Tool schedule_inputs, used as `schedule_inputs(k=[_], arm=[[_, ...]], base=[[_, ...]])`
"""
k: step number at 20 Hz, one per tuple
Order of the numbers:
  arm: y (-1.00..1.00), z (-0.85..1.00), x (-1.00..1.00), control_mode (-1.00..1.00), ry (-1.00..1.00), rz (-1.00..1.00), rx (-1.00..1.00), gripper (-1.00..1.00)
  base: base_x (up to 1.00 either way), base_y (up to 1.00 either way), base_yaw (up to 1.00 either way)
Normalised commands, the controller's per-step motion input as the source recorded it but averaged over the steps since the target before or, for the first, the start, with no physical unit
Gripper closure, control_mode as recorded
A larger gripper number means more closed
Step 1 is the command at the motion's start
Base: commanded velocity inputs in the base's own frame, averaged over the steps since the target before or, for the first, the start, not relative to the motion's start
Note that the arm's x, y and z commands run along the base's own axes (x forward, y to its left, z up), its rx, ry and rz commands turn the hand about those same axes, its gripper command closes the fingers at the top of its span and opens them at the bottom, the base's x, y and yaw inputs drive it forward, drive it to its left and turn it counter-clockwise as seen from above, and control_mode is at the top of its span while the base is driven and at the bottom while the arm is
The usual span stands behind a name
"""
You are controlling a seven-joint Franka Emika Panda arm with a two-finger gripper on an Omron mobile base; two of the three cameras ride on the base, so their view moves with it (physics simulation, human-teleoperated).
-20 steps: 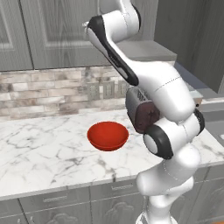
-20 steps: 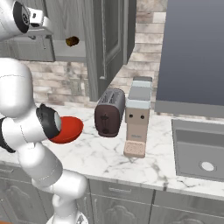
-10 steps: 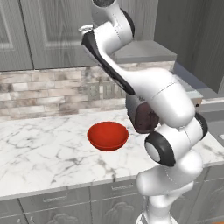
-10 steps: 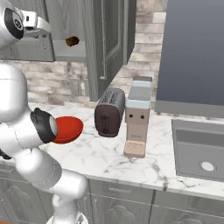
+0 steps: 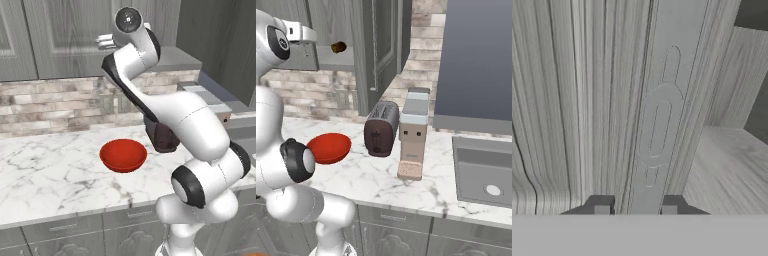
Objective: Open the cabinet. Pick the orange and peach from the cabinet and place them into the bowl. Then close the cabinet.
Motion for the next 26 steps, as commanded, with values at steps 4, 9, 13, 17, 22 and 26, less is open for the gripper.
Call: schedule_inputs(k=[4,9,13,17,22,26], arm=[[-0.16,-0.15,0.01,-1.0,0.0,0.0,0.0,1.0],[0.0,-0.16,0.0,-1.0,0.0,0.0,0.0,1.0],[0.17,-0.1,0.0,-1.0,0.0,0.0,0.0,1.0],[0.4,-0.02,-0.01,-1.0,0.0,0.0,-0.01,1.0],[0.49,0.0,-0.12,-1.0,0.0,0.0,0.0,1.0],[0.44,0.0,-0.26,-1.0,0.0,0.0,0.0,1.0]], base=[[0.0,0.0,0.0],[0.0,0.0,0.0],[0.0,0.0,0.0],[0.0,0.0,0.0],[0.0,0.0,0.0],[0.0,0.0,0.0]])
